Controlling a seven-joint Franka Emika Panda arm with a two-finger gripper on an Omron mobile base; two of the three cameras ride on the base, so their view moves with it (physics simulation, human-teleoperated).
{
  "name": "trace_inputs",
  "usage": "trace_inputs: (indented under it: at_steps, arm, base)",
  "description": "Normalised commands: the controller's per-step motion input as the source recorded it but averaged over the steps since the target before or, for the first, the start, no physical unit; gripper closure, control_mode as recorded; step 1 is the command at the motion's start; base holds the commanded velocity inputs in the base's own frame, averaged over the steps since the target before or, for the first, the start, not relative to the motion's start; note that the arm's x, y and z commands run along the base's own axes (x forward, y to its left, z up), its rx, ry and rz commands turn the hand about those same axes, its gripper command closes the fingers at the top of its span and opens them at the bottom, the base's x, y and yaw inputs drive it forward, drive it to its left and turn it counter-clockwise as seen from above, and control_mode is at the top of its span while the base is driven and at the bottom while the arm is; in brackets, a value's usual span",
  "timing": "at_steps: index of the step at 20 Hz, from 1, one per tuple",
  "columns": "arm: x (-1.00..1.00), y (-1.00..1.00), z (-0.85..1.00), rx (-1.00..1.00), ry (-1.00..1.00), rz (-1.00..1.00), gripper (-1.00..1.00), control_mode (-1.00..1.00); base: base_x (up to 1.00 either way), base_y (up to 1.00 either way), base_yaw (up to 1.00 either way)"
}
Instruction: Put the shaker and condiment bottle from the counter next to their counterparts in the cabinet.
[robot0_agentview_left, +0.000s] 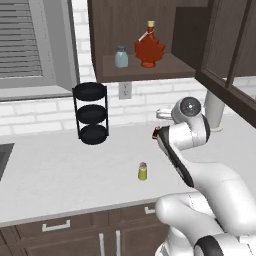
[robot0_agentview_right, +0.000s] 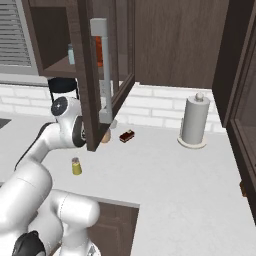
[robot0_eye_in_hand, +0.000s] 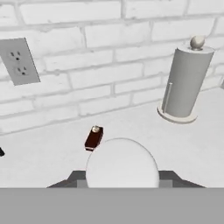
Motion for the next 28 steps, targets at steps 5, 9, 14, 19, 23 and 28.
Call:
trace_inputs:
  at_steps: [5, 9, 14, 19, 23, 28]
  arm:
    - [-0.16, 0.27, 0.85, 0.00, -0.11, 0.10, 1.00, -1.00]
    - [-0.04, 0.24, 0.97, 0.00, -0.06, 0.07, 1.00, -1.00]
    - [-0.15, 0.16, 0.88, 0.00, -0.11, 0.03, 1.00, -1.00]
    - [-0.18, 0.03, 0.79, 0.00, -0.19, 0.02, 1.00, -1.00]
    - [-0.23, 0.00, 0.74, 0.00, -0.25, 0.01, 1.00, -1.00]
    - [-0.02, 0.00, 0.48, 0.00, -0.20, 0.08, 1.00, -1.00]
  base:
    - [0.00, 0.00, 0.00]
    - [0.00, 0.00, 0.00]
    - [0.00, 0.00, 0.00]
    - [0.00, 0.00, 0.00]
    - [0.00, 0.00, 0.00]
    - [0.00, 0.00, 0.00]
